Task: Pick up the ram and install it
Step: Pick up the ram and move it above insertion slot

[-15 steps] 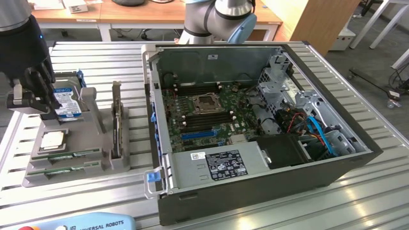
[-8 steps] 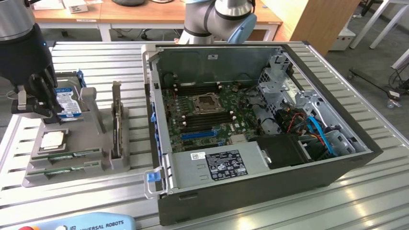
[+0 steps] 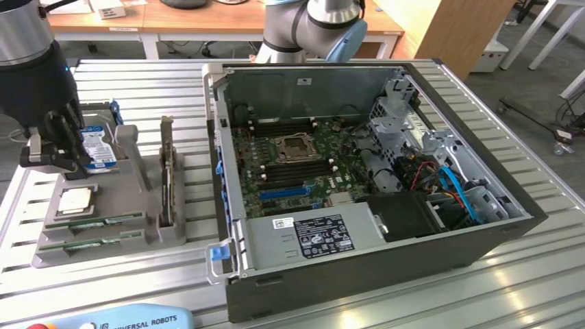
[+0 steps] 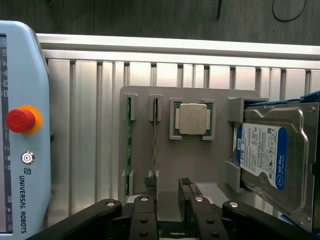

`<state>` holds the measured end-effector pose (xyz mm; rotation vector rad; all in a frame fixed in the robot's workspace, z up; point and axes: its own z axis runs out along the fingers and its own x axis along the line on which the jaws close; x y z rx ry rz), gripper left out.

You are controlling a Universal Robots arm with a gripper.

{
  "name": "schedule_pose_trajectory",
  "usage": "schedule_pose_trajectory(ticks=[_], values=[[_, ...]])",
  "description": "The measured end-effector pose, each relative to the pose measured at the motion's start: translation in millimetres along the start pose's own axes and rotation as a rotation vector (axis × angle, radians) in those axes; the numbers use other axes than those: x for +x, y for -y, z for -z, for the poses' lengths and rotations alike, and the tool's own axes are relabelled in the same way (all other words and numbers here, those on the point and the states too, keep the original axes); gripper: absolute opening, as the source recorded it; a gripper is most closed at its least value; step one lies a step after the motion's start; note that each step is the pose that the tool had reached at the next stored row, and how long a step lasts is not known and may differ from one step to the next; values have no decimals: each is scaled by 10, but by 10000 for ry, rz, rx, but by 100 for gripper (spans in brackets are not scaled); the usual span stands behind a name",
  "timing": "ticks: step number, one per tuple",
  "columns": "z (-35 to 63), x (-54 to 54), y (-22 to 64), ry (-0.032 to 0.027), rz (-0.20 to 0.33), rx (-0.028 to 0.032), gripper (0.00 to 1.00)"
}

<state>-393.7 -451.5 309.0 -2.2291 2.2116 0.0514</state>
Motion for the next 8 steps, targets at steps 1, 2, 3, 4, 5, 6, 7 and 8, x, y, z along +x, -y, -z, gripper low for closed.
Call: schedule_pose_trajectory(ticks=[1, 2, 3, 4, 5, 6, 7, 8], values=[[-52, 1, 1, 0, 0, 11, 31], [-89, 2, 2, -1, 0, 20, 31], [-113, 3, 2, -1, 0, 21, 31], [-128, 3, 2, 0, 0, 24, 31], [-144, 3, 3, 0, 0, 24, 31], [-160, 4, 4, 0, 0, 25, 31], [-175, 4, 4, 0, 0, 25, 31], [-189, 5, 4, 0, 1, 24, 31]])
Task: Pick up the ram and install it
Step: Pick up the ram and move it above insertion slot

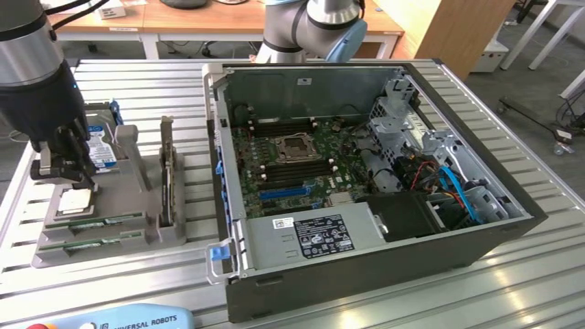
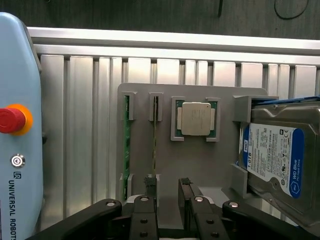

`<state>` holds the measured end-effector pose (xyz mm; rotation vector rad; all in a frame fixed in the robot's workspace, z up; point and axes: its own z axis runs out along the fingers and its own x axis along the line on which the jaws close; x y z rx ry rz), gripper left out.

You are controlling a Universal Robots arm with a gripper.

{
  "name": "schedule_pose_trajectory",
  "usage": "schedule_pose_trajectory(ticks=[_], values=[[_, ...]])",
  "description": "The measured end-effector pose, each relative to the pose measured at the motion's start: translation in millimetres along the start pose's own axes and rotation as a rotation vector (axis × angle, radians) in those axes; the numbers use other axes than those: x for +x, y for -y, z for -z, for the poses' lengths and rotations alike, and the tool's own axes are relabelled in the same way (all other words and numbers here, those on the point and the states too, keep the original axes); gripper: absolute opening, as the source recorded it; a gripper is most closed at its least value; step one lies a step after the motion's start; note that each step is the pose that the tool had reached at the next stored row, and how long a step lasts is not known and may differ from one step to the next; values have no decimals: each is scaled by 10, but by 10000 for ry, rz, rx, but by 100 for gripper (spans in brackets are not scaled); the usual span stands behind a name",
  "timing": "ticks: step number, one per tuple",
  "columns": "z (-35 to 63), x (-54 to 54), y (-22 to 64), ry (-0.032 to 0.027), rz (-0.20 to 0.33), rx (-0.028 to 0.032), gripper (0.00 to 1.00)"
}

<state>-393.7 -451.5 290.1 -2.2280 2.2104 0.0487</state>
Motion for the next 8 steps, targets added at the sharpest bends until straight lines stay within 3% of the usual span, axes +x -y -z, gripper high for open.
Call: schedule_pose_trajectory(ticks=[8], values=[[-91, 2, 2, 0, 0, 0, 31]])
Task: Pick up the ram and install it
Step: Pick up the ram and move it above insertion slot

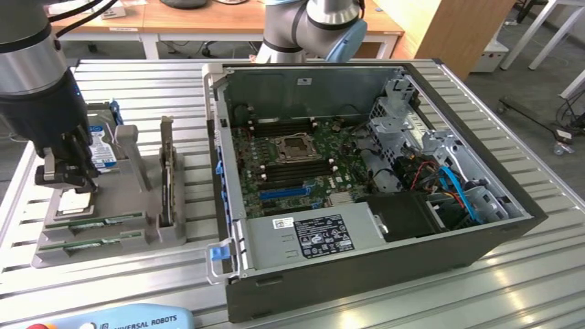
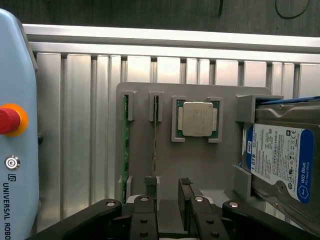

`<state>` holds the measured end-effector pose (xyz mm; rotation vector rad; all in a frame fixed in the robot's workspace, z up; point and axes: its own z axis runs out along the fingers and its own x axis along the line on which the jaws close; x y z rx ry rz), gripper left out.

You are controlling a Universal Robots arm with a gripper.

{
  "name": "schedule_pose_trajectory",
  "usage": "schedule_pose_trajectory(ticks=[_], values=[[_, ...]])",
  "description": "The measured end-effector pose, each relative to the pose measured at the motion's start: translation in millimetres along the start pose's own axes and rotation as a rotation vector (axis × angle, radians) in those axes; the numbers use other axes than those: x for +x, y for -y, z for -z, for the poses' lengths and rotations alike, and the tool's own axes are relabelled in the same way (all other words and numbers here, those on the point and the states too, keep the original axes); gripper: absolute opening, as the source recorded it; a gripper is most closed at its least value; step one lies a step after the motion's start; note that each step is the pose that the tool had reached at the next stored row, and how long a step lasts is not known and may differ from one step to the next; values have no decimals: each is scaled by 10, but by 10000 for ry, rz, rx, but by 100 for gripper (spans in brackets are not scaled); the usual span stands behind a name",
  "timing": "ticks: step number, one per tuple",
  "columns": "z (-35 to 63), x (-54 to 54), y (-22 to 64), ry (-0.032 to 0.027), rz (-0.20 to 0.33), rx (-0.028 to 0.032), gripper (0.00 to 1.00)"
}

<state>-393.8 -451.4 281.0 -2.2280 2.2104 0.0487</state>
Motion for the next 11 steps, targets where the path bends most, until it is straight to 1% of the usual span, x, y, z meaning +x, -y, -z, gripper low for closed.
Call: schedule_pose_trajectory(ticks=[4, 11], values=[[-35, 1, 1, 0, 0, 0, 31], [-44, 9, 0, 2, -1, 3, 31]])
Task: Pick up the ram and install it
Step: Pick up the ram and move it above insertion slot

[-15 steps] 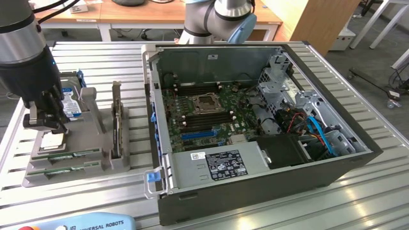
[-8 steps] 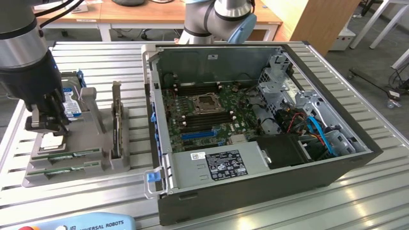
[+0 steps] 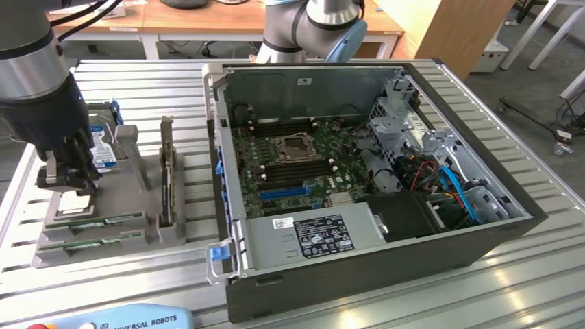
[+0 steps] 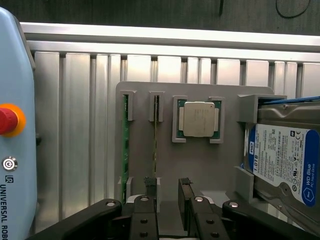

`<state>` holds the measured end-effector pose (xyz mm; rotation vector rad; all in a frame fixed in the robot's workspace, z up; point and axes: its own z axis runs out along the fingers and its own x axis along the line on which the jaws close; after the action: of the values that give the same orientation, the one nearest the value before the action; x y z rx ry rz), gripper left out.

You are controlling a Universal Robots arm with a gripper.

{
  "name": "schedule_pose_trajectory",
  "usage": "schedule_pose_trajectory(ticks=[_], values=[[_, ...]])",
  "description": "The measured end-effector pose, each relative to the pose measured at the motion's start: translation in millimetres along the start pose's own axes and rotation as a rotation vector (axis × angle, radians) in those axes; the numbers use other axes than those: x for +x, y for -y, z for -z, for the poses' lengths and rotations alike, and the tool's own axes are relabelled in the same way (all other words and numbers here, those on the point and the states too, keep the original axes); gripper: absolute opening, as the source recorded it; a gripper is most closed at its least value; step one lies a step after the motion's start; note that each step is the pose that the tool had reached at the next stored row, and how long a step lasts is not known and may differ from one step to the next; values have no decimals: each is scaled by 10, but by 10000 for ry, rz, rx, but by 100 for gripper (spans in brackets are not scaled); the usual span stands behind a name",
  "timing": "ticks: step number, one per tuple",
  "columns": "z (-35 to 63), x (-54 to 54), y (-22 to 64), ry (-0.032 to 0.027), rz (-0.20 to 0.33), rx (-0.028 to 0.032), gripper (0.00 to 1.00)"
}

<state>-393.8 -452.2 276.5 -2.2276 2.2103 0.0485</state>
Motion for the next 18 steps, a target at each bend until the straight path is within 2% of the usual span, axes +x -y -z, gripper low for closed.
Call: schedule_pose_trajectory(ticks=[18], values=[[2, 200, -9, -3, 0, -4, 31]])
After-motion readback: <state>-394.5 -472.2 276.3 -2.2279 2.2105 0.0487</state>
